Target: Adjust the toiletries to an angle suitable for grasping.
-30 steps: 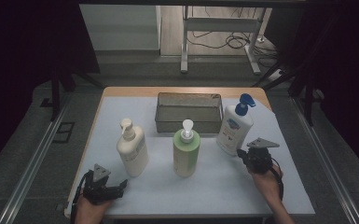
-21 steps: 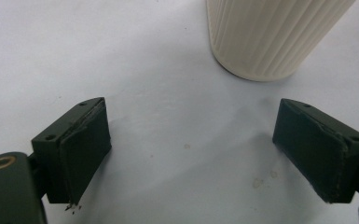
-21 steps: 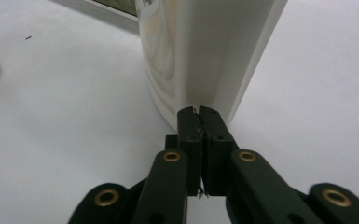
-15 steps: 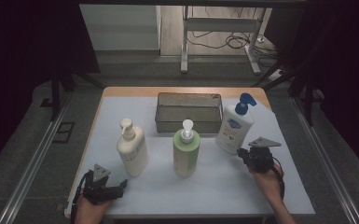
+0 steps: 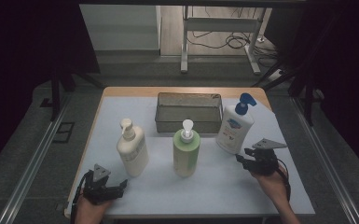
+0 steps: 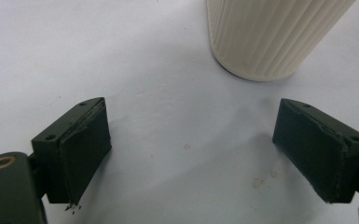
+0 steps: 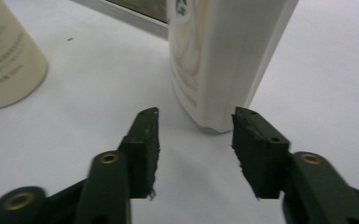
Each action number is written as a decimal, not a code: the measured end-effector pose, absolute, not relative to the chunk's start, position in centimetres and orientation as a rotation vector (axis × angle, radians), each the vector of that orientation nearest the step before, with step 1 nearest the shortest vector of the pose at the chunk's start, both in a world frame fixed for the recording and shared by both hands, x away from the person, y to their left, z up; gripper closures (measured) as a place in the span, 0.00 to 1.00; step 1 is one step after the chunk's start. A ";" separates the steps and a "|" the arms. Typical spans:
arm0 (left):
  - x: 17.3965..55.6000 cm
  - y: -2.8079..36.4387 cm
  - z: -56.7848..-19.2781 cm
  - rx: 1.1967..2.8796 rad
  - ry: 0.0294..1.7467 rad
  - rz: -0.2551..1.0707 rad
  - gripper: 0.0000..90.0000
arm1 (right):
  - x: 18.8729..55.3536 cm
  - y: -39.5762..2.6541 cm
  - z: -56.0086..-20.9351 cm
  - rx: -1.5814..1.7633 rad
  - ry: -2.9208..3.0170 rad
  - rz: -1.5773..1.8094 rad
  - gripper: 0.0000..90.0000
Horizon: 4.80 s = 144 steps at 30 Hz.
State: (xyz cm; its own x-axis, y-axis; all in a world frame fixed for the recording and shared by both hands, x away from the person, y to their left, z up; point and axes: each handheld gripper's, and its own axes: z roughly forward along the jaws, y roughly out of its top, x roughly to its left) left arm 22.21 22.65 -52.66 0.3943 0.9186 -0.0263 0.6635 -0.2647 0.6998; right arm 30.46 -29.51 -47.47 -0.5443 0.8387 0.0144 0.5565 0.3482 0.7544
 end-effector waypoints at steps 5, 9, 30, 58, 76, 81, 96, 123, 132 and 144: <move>22.2 22.7 -52.7 2.022 1.348 0.519 0.12 | 30.3 -29.7 -46.9 1.212 2.258 1.044 0.47; 22.2 22.7 -52.7 2.022 1.348 0.519 0.12 | 30.2 -29.9 -46.4 1.202 2.252 1.054 0.40; 22.2 22.7 -52.7 2.026 1.346 0.519 0.12 | 32.1 -30.5 -42.8 1.160 2.252 1.128 0.25; 22.2 22.7 -52.6 2.026 1.347 0.517 0.12 | 36.5 -28.5 -39.8 1.094 2.276 1.127 0.19; 22.2 22.7 -52.6 2.026 1.346 0.517 0.12 | 38.4 -27.1 -39.9 1.066 2.279 1.163 0.37; 22.2 22.7 -52.6 2.026 1.346 0.517 0.12 | 38.3 -27.3 -39.9 1.052 2.269 1.159 0.42; 22.2 22.7 -52.6 2.026 1.347 0.516 0.12 | 37.2 -26.9 -39.6 1.050 2.229 1.157 0.45; 22.3 22.7 -52.6 2.031 1.342 0.519 0.12 | 35.7 -24.9 -33.8 0.996 2.188 1.274 0.45; 22.3 22.7 -52.6 2.026 1.344 0.519 0.12 | 36.2 -23.5 -32.1 0.975 2.176 1.312 0.45; 22.3 22.7 -52.7 2.025 1.343 0.519 0.12 | 37.5 -21.3 -30.8 0.956 2.159 1.332 0.45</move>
State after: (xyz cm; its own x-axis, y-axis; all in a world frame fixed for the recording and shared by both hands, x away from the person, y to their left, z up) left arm 22.27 22.71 -52.65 0.3985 0.9168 -0.0250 0.6618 -0.2686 0.6999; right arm 37.52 -21.32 -30.82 -0.6713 0.7412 -0.0023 0.3306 0.3022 0.8941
